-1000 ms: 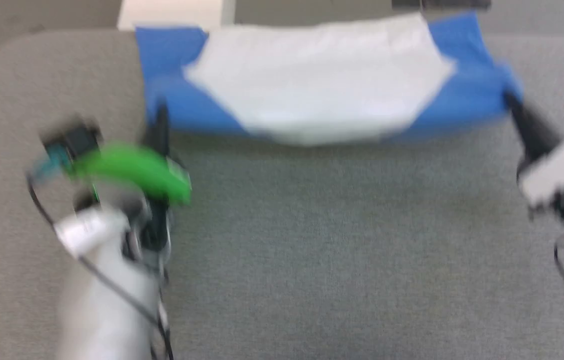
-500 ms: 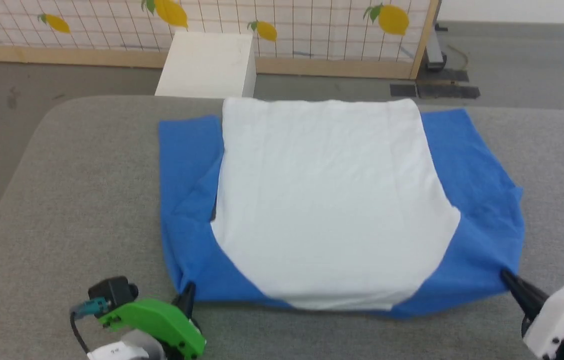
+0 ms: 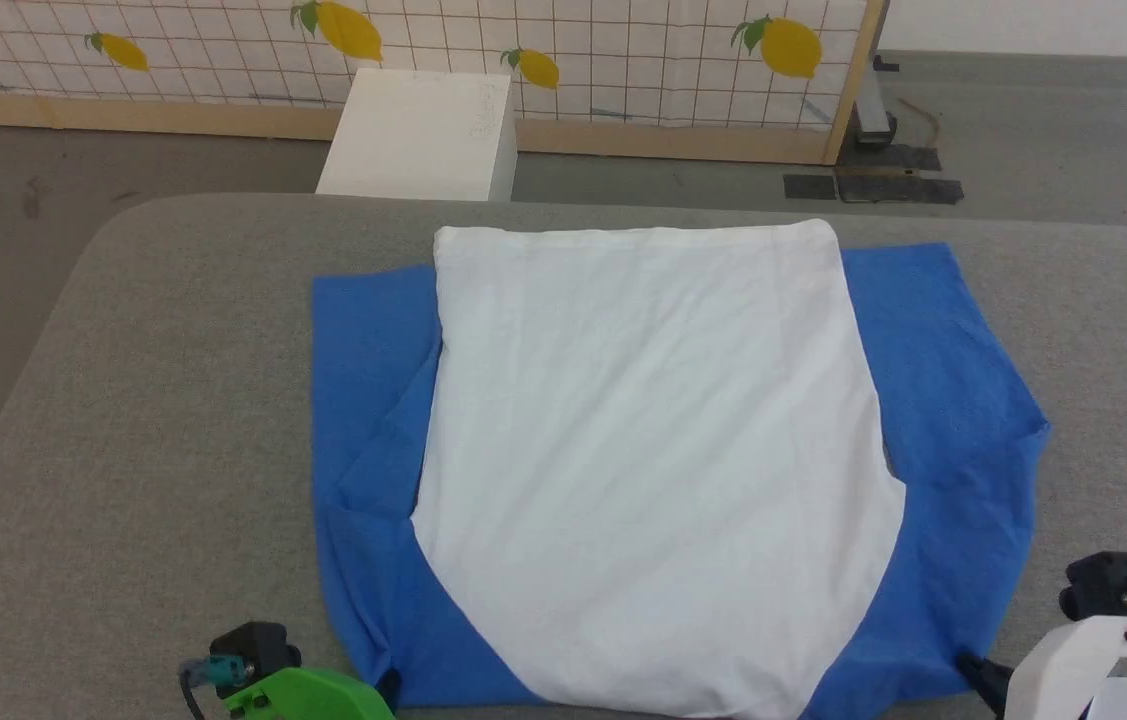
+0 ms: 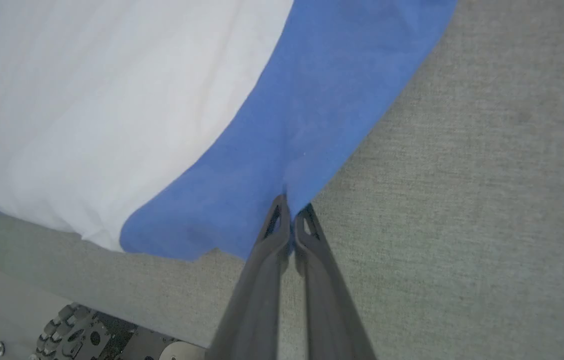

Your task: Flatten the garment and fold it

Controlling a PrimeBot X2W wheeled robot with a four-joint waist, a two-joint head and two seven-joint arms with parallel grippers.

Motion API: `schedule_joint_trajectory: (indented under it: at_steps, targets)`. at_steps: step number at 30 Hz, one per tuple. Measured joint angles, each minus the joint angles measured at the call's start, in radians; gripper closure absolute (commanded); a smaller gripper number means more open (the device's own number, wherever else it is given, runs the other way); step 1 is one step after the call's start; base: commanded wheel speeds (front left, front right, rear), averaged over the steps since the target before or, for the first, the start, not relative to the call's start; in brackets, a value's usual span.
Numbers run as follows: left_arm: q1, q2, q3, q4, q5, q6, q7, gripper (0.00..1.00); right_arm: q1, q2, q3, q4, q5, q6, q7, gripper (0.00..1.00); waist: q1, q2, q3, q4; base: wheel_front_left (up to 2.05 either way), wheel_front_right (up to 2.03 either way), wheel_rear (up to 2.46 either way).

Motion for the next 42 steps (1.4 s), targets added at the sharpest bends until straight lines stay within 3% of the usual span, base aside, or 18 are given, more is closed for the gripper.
schedule_joint_trajectory:
  at_steps: [3,4,5,6,7,8,9,15,21,27,33,39,42]
  targets:
    - [-0.011,-0.004,-0.001,0.019,0.0,-0.009,-0.007,1.0,0.0,-0.001,0.024,0.056,-0.018,0.0,0.005,1.0,0.0001,0.0,0.007,0.0,0.0,0.0,0.0]
    - [-0.013,-0.004,-0.001,0.024,0.0,-0.01,-0.014,0.93,-0.001,-0.003,0.031,0.071,-0.026,0.0,0.004,1.0,0.0,0.0,0.009,0.0,0.0,0.0,0.0]
    - [-0.015,-0.006,0.0,0.027,-0.001,-0.011,-0.017,0.63,-0.002,-0.002,0.033,0.082,-0.026,0.0,0.003,1.0,0.0,0.0,0.011,0.0,0.0,0.0,0.0]
    - [-0.017,-0.007,0.001,0.03,-0.003,-0.014,-0.017,0.12,-0.004,-0.002,0.037,0.096,-0.029,0.0,0.002,1.0,0.0,0.0,0.012,0.0,0.0,0.0,0.0]
    - [-0.021,-0.007,0.002,0.031,-0.004,-0.017,-0.018,0.0,-0.005,-0.004,0.042,0.105,-0.032,0.0,-0.002,0.93,0.0001,0.0,0.013,-0.001,0.0,0.0,0.0]
    - [-0.022,-0.007,0.003,0.031,-0.005,-0.017,-0.018,0.0,-0.007,-0.004,0.045,0.112,-0.032,0.0,-0.007,0.39,0.0001,0.0,0.013,-0.001,0.0,0.0,0.0]
    - [-0.024,-0.007,0.005,0.028,-0.011,-0.017,-0.017,0.0,-0.008,-0.004,0.048,0.116,-0.032,0.0,-0.011,0.0,0.0001,0.0,0.013,-0.002,0.0,0.0,0.0]
    - [-0.019,0.018,0.035,-0.039,-0.02,0.003,0.008,0.0,-0.013,-0.001,0.014,0.072,0.006,0.0,-0.047,0.0,0.0001,0.0,-0.003,-0.006,0.0,0.0,0.0]
    - [0.011,0.089,0.085,-0.172,0.001,0.054,0.006,0.0,-0.013,0.025,-0.12,-0.034,0.058,0.0,-0.05,0.0,0.0001,0.0,-0.026,-0.008,0.0,0.0,0.0]
    - [0.007,0.131,0.121,-0.246,0.096,-0.018,-0.226,0.0,-0.082,0.05,-0.262,-0.078,0.049,0.0,-0.105,0.0,0.0001,0.0,-0.024,-0.013,0.0,0.0,0.0]
    - [-0.035,0.132,0.13,-0.253,0.202,-0.081,-0.511,0.0,-0.269,0.019,-0.29,-0.033,-0.001,0.0,-0.201,0.0,0.0001,0.0,0.016,-0.022,0.0,0.0,0.0]
    - [-0.105,0.087,0.157,-0.29,0.297,-0.103,-0.56,0.0,-0.458,-0.054,-0.264,0.09,-0.055,0.0,-0.228,0.0,0.0001,0.0,0.09,-0.019,0.0,0.0,0.0]
    - [-0.141,0.032,0.188,-0.333,0.351,-0.124,-0.563,0.0,-0.6,-0.114,-0.222,0.179,-0.087,0.0,-0.208,0.0,0.0002,0.0,0.156,-0.011,0.0,0.0,0.0]
